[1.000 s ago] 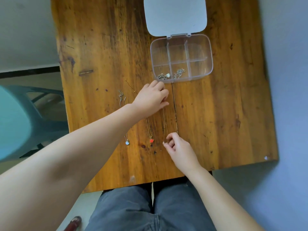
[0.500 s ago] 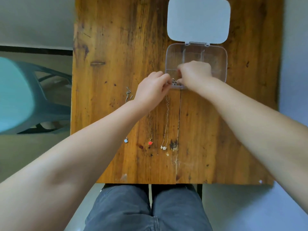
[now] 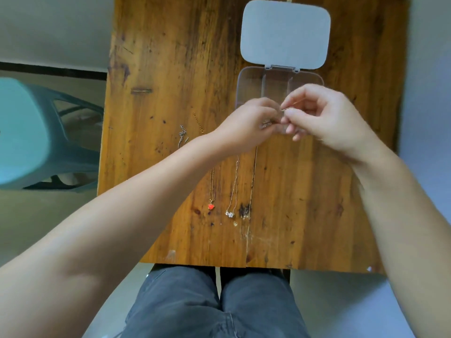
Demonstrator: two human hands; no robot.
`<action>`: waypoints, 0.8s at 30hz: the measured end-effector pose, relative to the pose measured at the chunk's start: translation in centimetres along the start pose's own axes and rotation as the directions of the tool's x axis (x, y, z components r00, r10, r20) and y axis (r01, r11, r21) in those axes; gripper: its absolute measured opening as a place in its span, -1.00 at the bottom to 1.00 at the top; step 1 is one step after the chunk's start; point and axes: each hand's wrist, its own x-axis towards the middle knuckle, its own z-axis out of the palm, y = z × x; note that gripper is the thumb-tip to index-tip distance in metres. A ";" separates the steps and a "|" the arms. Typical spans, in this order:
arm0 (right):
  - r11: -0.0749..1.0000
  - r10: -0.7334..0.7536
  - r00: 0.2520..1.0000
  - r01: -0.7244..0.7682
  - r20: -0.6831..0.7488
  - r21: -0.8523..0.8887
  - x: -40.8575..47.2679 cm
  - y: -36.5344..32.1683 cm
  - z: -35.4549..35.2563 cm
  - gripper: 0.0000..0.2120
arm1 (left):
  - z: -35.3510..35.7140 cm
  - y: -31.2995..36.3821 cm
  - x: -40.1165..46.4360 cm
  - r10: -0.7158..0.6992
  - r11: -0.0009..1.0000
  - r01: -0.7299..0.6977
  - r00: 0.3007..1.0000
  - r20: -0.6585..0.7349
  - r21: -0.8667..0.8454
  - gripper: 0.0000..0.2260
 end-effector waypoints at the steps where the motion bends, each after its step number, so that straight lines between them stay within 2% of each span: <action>1: 0.988 0.008 0.999 -0.002 -0.041 0.152 -1.5 0.4 -0.8 -0.89 | 0.0 0.6 0.0 -0.057 0.993 0.061 0.997 0.042 -0.097 -0.76; 3: 0.849 0.092 0.993 -0.042 -0.070 0.527 -4.6 1.9 -2.0 -0.85 | -0.2 1.0 0.1 -0.136 0.947 0.163 0.984 0.117 -0.277 -0.70; 5: 0.644 0.173 0.984 -0.074 -0.050 0.761 -7.3 4.0 -2.0 -0.86 | -0.6 0.3 0.1 -0.181 0.879 0.262 0.957 0.229 -0.399 -0.66; 7: 0.513 0.237 0.972 -0.121 -0.004 0.850 -9.5 6.0 -1.1 -0.88 | -0.6 -0.7 0.2 -0.182 0.781 0.379 0.899 0.399 -0.497 -0.66; 9: 0.447 0.295 0.954 -0.188 0.054 0.874 -11.3 7.6 0.6 -0.89 | 0.5 -1.7 0.5 -0.195 0.671 0.498 0.833 0.518 -0.549 -0.66; 10: 0.469 0.339 0.939 -0.226 0.062 0.854 -11.9 8.3 1.7 -0.89 | 1.3 -1.9 0.7 -0.241 0.646 0.541 0.814 0.529 -0.539 -0.66; 11: 0.553 0.399 0.916 -0.279 0.045 0.785 -12.3 8.9 3.0 -0.88 | 2.2 -2.0 0.8 -0.307 0.659 0.564 0.805 0.508 -0.497 -0.67; 13: 0.768 0.511 0.858 -0.428 -0.053 0.477 -12.7 10.3 6.1 -0.80 | 4.3 -2.0 1.2 -0.406 0.818 0.515 0.833 0.377 -0.256 -0.70; 14: 0.812 0.529 0.845 -0.476 -0.081 0.337 -12.6 10.7 7.6 -0.80 | 5.3 -1.9 1.3 -0.390 0.900 0.429 0.868 0.308 -0.068 -0.72; 16: 0.828 0.539 0.839 -0.510 -0.079 0.232 -12.4 11.5 10.3 -0.85 | 6.9 -1.7 1.2 -0.266 0.950 0.209 0.931 0.252 0.232 -0.77; 19: 0.855 0.519 0.848 -0.513 -0.110 0.078 -11.9 12.5 12.7 -0.94 | 8.2 -1.6 0.5 -0.059 0.890 -0.077 0.958 0.281 0.449 -0.80; 22: 0.857 0.441 0.889 -0.457 -0.119 -0.237 -11.6 12.8 13.0 -0.95 | 8.4 -1.9 -0.3 0.040 0.841 -0.180 0.961 0.273 0.511 -0.77; 24: 0.848 0.424 0.903 -0.425 -0.077 -0.317 -11.2 12.6 12.0 -0.89 | 7.5 -2.1 -1.0 0.090 0.865 -0.167 0.979 0.182 0.474 -0.79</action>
